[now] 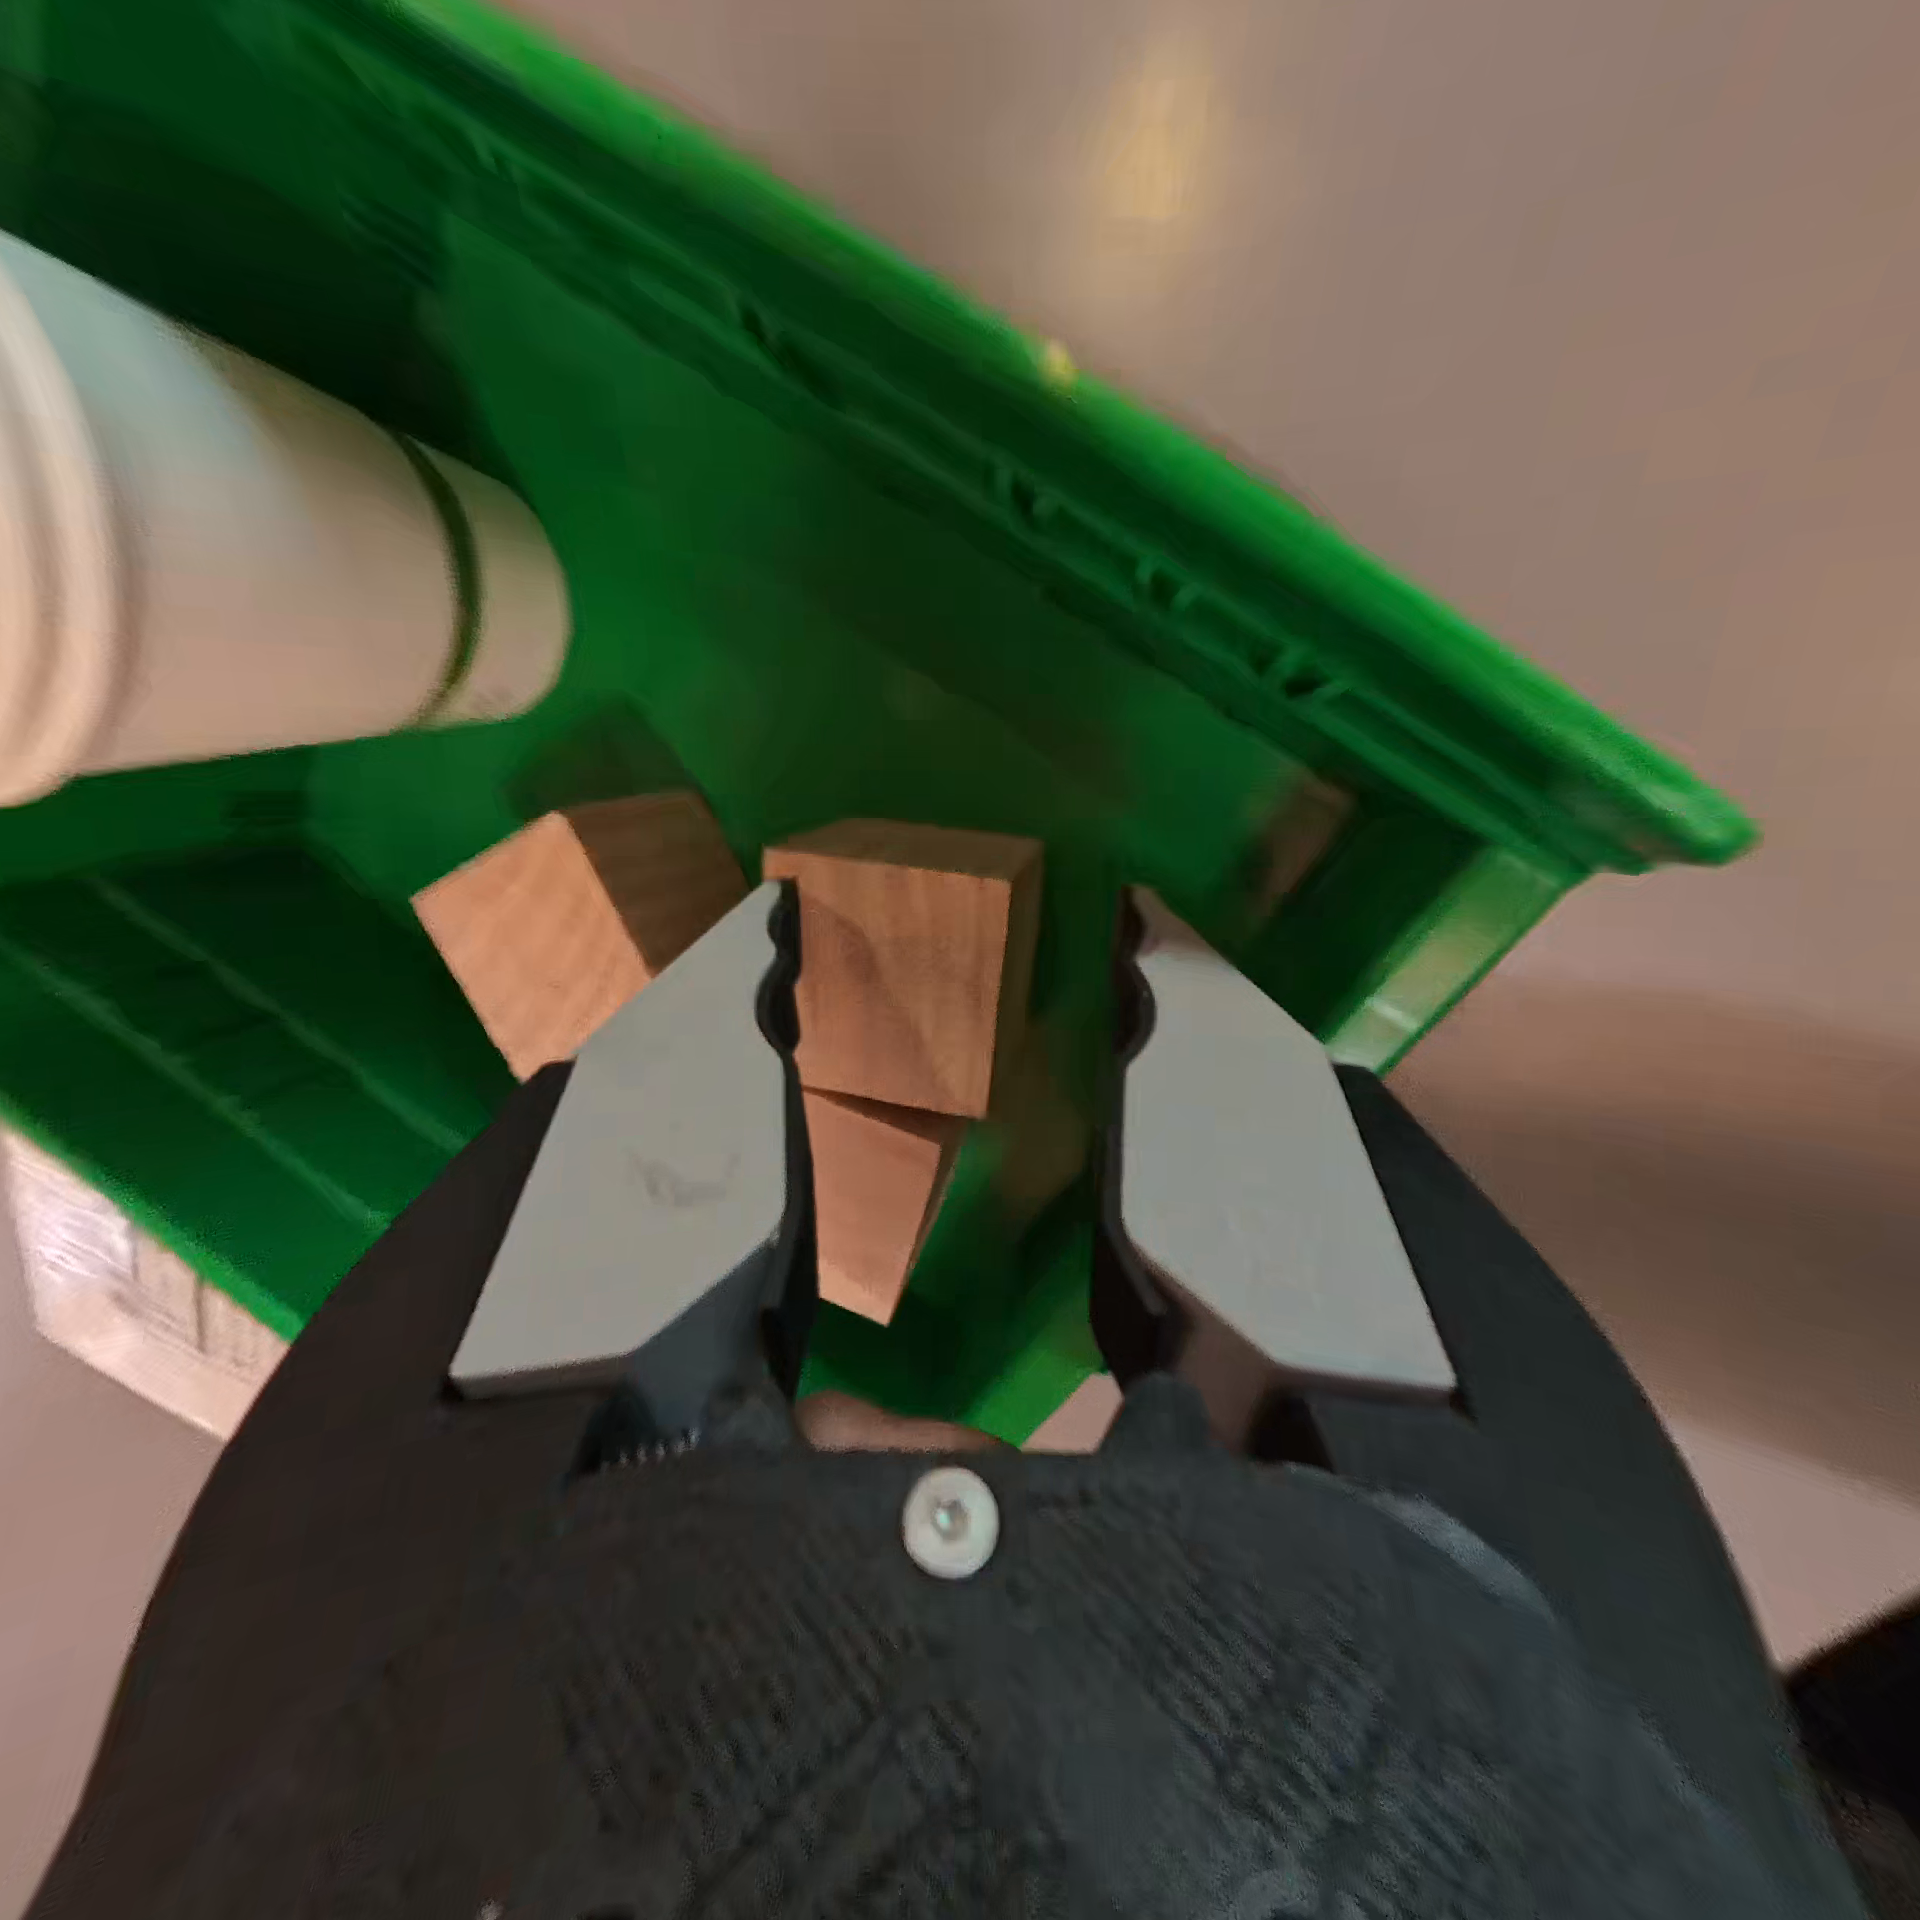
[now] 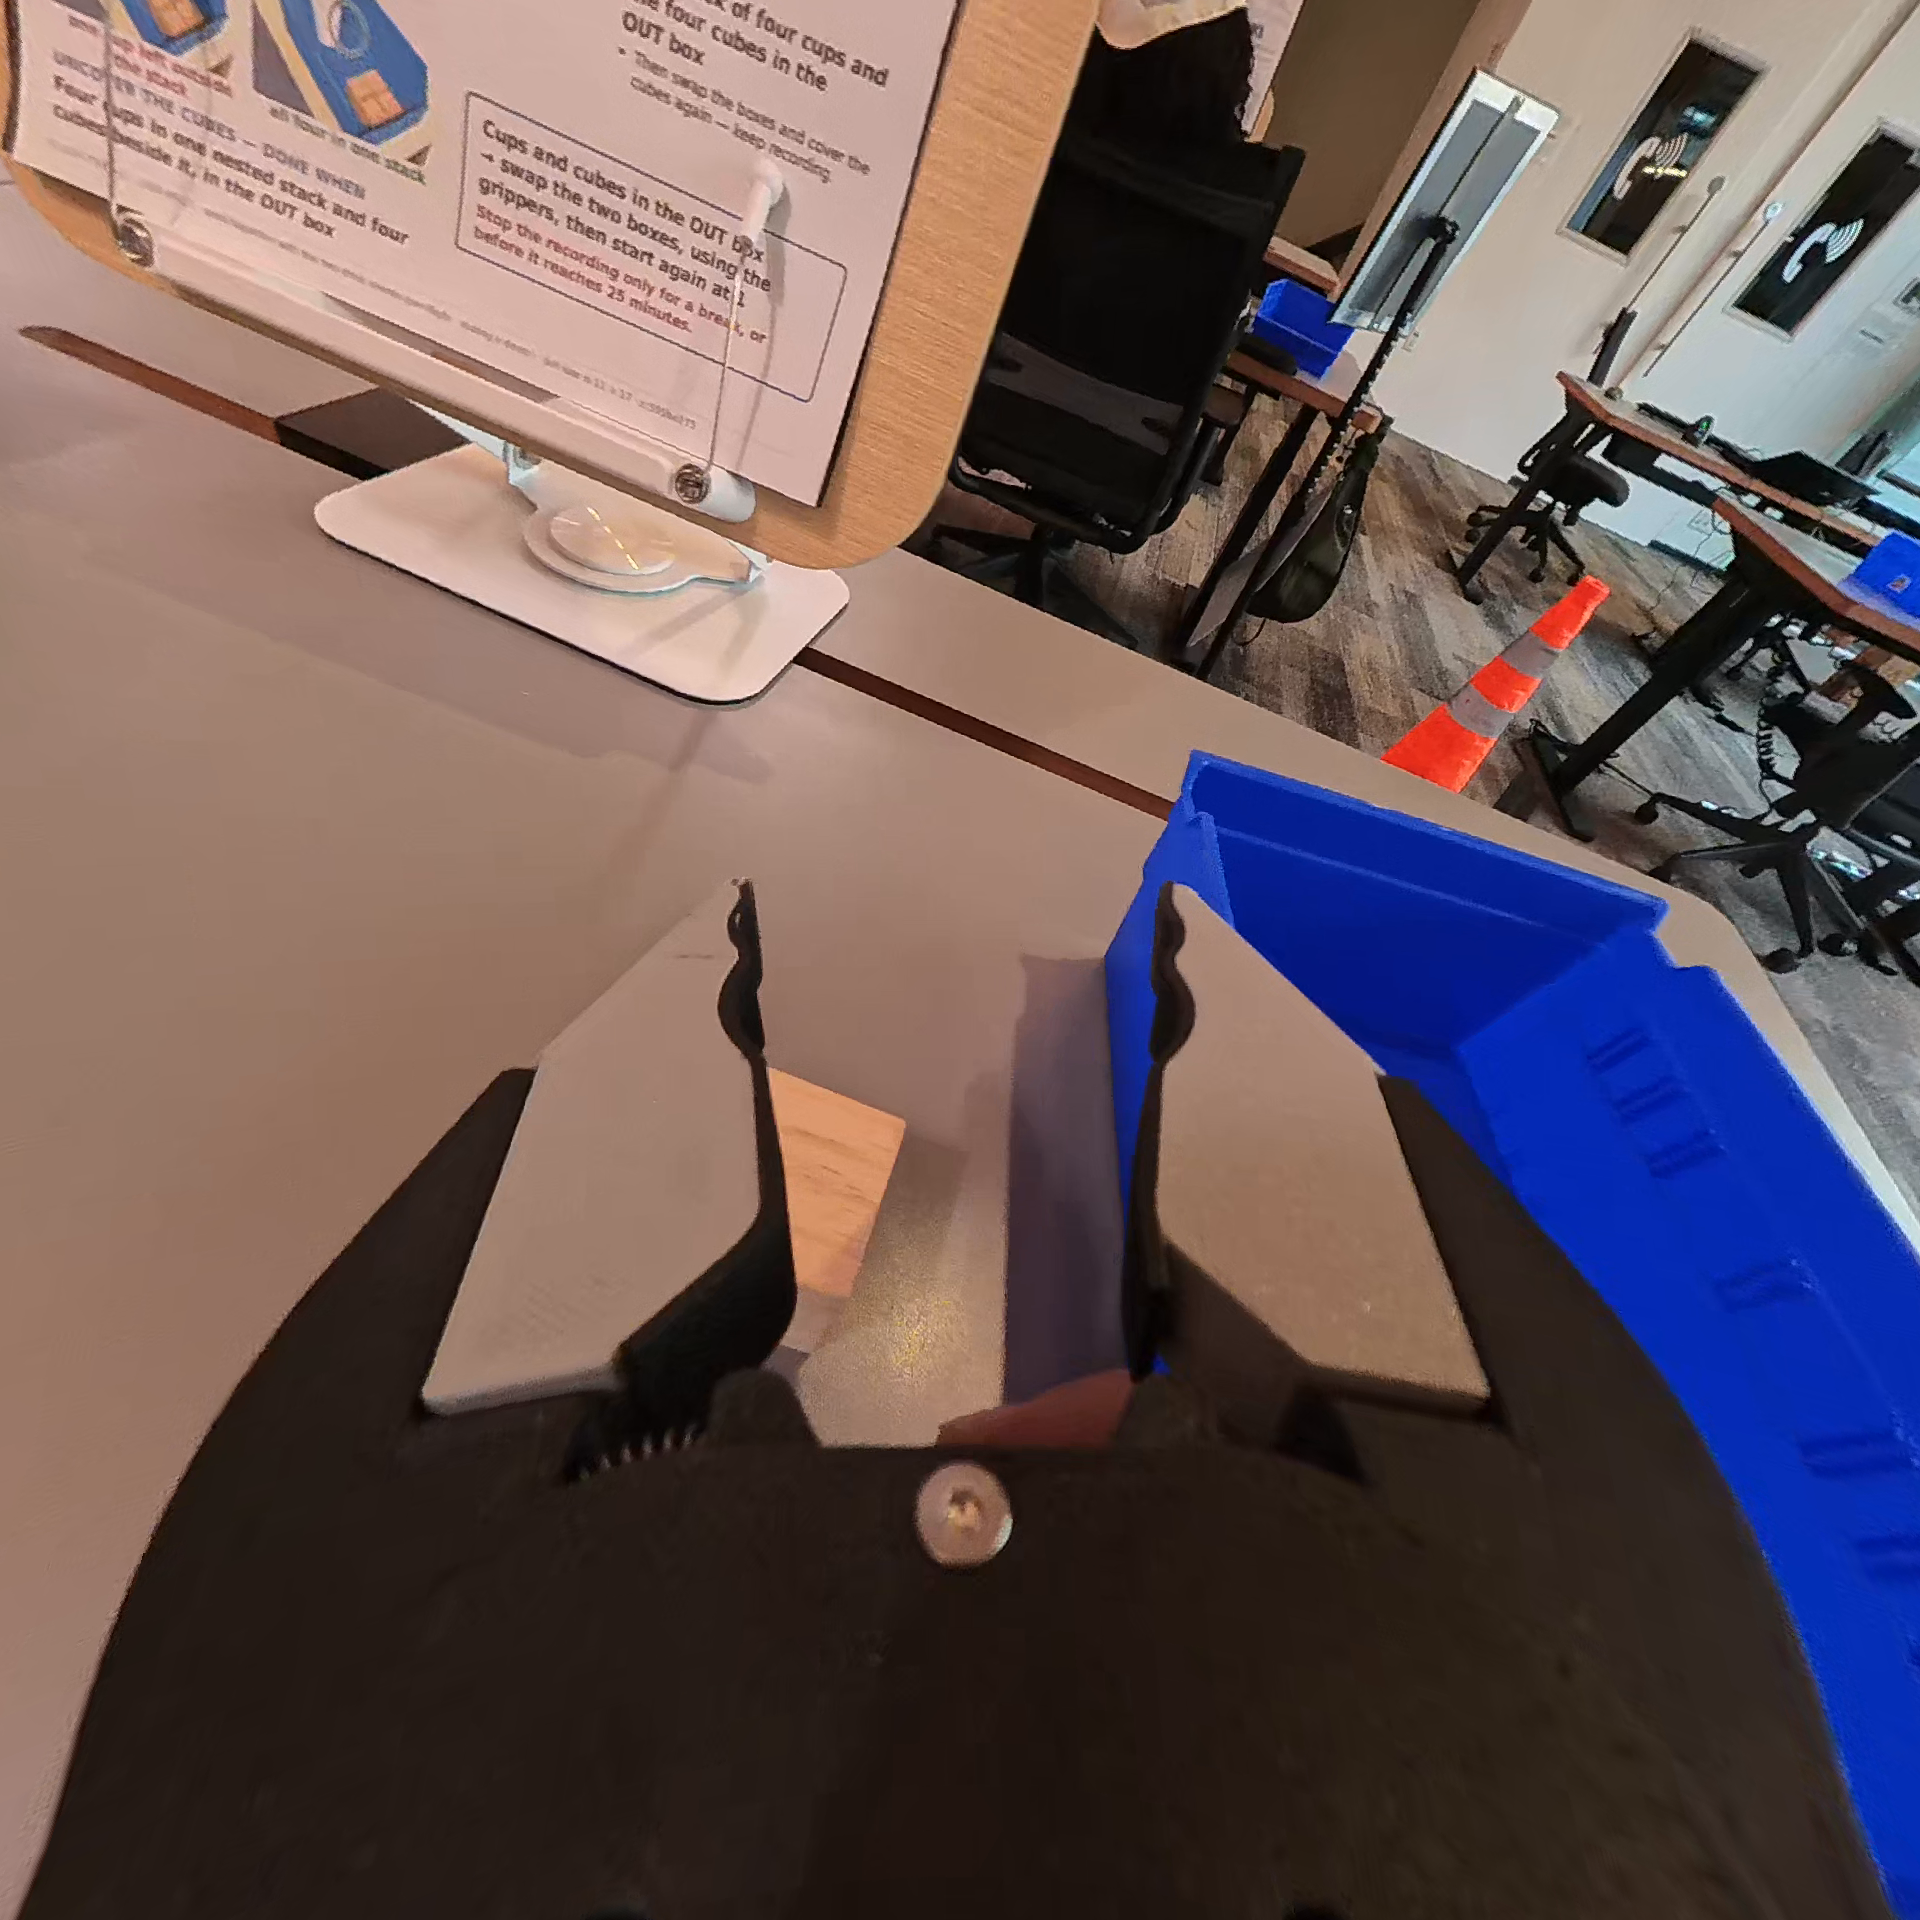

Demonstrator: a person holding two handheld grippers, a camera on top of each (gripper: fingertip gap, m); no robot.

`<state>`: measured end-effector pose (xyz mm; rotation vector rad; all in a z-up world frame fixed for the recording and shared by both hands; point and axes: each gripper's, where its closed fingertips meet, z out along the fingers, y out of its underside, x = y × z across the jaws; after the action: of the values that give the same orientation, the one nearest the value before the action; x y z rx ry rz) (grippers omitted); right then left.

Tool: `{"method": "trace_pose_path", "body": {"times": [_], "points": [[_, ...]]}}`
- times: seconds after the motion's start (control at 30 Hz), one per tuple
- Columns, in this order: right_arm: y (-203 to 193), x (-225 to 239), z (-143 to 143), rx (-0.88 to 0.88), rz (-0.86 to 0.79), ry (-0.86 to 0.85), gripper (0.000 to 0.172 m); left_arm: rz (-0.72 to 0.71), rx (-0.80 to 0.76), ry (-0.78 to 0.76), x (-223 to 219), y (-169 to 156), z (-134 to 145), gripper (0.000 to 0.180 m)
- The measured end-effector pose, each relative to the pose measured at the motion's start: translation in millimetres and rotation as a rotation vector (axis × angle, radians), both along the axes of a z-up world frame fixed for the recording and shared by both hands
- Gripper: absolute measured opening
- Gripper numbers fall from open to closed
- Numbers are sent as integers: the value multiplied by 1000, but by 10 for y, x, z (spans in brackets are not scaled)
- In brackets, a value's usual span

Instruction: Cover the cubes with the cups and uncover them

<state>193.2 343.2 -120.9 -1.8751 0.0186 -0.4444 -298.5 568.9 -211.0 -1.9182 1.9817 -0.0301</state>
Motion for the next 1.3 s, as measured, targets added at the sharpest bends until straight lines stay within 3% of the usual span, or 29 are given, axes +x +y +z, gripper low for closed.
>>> {"method": "trace_pose_path", "body": {"times": [0.03,0.17,0.27,0.37,0.43,0.63,0.77,0.9,0.97,1.07,1.13,1.2,1.3], "points": [[12,-19,-13,-3,10,-2,73,22,1,44,-34,58,-71,62],[43,-36,-84,-26,23,14,73,61,54,72,-26,234,-75,55],[52,-89,-82,-30,38,3,73,58,98,131,-71,270,-130,66],[48,-160,-30,-18,53,-29,72,66,193,285,-254,363,-272,76],[48,-204,-3,-11,63,-45,72,62,268,327,-298,445,-315,73],[60,-233,-35,-27,74,-57,72,146,303,146,-162,568,-204,68],[76,-227,-84,-45,75,-58,72,90,370,40,-69,514,183,67],[81,-170,-139,-64,61,-38,70,119,539,-156,211,517,984,67],[73,-130,-152,-64,49,-8,70,103,527,-320,570,308,1349,67],[58,-99,-150,-52,45,49,68,-71,386,-466,1317,-329,1500,67],[51,-95,-155,-50,51,79,68,-196,274,-499,1848,-787,1364,67],[42,-118,-173,-61,74,100,68,-307,56,-495,2346,-1299,1055,67],[35,-179,-177,-61,125,136,66,-457,-63,-340,2841,-1708,480,66]]}}
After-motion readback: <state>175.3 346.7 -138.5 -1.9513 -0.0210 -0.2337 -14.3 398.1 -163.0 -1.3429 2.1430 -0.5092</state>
